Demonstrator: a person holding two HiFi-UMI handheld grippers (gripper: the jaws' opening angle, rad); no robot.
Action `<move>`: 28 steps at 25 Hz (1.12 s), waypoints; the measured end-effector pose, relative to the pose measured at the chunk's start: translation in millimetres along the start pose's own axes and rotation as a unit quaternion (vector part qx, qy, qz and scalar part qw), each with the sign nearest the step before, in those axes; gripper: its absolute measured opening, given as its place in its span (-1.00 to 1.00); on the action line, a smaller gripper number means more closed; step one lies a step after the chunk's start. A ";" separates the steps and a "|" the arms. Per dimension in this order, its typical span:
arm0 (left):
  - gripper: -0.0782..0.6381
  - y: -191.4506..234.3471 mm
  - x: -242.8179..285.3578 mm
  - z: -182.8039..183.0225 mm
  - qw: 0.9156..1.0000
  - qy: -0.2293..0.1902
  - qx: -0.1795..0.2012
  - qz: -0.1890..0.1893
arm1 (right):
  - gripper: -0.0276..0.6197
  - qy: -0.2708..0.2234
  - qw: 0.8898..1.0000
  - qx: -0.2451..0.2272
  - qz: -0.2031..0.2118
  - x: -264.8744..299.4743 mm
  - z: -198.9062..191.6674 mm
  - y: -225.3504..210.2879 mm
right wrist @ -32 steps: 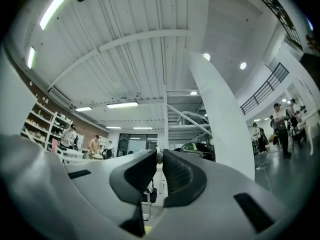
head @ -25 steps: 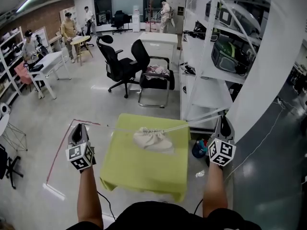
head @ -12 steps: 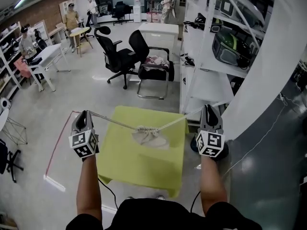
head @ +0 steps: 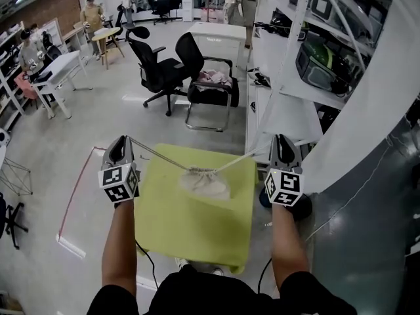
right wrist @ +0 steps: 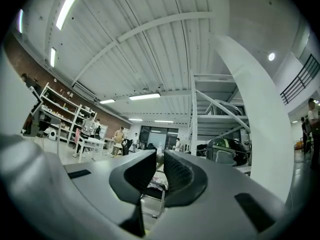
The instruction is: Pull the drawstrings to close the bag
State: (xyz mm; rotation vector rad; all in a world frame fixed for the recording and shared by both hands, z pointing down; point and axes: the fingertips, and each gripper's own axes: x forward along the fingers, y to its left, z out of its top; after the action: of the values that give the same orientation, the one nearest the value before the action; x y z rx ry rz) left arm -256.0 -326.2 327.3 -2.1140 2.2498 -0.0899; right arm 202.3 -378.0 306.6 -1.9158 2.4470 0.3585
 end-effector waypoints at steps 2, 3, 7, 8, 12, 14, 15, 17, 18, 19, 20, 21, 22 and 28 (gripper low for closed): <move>-0.66 -1.4 21.2 4.1 1.000 -0.001 0.004 -0.011 | -0.79 0.001 1.000 -0.004 -0.006 17.5 1.2 -0.6; -0.66 -1.7 31.4 5.8 1.000 -0.002 0.006 -0.017 | -0.79 0.002 1.000 -0.006 -0.009 26.2 1.3 -0.3; -0.66 1.0 61.9 16.1 0.999 -0.010 0.013 -0.033 | -0.79 -0.003 1.000 -0.013 -0.015 56.1 9.9 5.7; -0.66 2.5 66.8 17.6 0.999 -0.012 0.014 -0.035 | -0.79 -0.006 1.000 -0.015 -0.014 61.3 13.7 9.1; -0.66 3.4 78.5 4.5 0.999 0.000 0.013 -0.042 | -0.79 -0.004 1.000 -0.027 0.008 71.0 13.3 30.0; -0.66 0.0 78.6 -10.8 0.999 0.014 0.011 -0.050 | -0.79 0.008 0.999 -0.028 0.020 68.4 3.1 41.0; -0.66 -1.9 77.6 -19.2 0.998 0.022 0.011 -0.054 | -0.79 0.015 0.999 -0.027 0.025 66.2 -3.1 46.3; -0.66 -6.0 73.8 -37.4 0.997 0.041 0.010 -0.061 | -0.79 0.031 0.999 -0.024 0.036 60.9 -17.9 55.4; -0.66 -8.2 71.1 -46.7 0.997 0.050 0.009 -0.063 | -0.79 0.039 0.998 -0.022 0.041 57.5 -26.2 58.8; -0.66 -10.6 67.6 -55.3 0.996 0.057 0.008 -0.064 | -0.79 0.047 0.998 -0.021 0.047 53.4 -34.7 61.9; -0.66 -12.9 63.5 -63.0 0.996 0.064 0.006 -0.065 | -0.79 0.056 0.997 -0.020 0.053 48.9 -43.0 65.1; -0.66 -14.5 59.0 -70.4 0.995 0.071 0.004 -0.066 | -0.79 0.065 0.996 -0.020 0.059 44.3 -51.1 68.6; -0.66 -15.5 54.4 -77.7 0.995 0.078 0.002 -0.067 | -0.79 0.074 0.995 -0.020 0.064 39.5 -58.9 72.3; -0.66 -29.0 24.3 -124.6 0.989 0.122 -0.006 -0.077 | -0.79 0.116 0.990 -0.003 0.082 13.5 -100.4 82.0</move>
State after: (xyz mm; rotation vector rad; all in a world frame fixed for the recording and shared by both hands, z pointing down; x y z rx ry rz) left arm -238.5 -351.5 453.9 -2.3994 2.2076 -0.3618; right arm 133.3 -391.4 416.3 -1.8576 2.7622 0.1506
